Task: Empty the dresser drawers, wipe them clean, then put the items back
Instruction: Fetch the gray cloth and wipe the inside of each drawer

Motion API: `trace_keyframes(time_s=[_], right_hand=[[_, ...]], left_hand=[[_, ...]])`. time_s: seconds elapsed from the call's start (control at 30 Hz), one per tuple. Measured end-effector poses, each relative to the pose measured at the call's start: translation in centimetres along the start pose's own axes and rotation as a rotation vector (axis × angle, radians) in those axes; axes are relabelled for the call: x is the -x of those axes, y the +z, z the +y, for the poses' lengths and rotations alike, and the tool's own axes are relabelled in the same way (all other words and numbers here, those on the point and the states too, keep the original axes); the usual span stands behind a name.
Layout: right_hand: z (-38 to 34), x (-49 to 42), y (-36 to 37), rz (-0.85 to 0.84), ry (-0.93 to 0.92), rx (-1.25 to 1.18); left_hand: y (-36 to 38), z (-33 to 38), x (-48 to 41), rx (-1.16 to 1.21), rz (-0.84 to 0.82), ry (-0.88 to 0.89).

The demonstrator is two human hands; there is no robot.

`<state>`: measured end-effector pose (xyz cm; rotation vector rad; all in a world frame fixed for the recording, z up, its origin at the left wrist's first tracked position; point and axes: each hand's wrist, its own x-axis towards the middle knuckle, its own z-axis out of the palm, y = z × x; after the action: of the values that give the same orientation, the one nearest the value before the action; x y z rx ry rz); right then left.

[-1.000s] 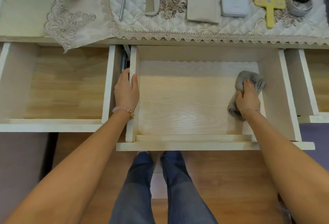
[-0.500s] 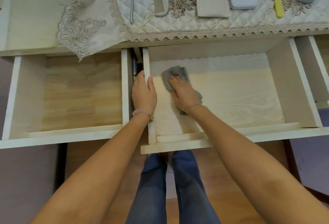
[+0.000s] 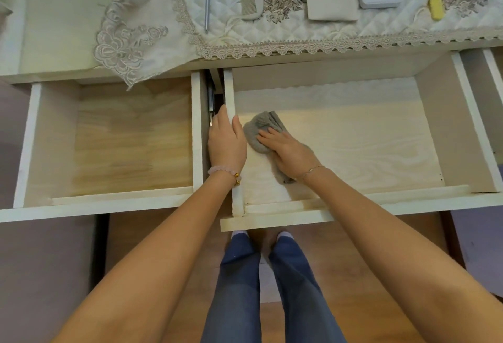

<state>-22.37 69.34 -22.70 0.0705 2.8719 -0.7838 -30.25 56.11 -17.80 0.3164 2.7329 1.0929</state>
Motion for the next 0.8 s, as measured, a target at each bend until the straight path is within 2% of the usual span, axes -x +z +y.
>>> trace_keyframes(time_s=[0.5,0.8], right_hand=[[11.8,6.6,-7.3,0.068,0.287,-0.055],[17.6,12.3,-10.2,0.229,0.604,-0.098]], left_hand=[[-0.1,0.3,2.7,-0.042,-0.047,-0.081],[0.0,0.2,2.9,-0.055,-0.013,-0.085]])
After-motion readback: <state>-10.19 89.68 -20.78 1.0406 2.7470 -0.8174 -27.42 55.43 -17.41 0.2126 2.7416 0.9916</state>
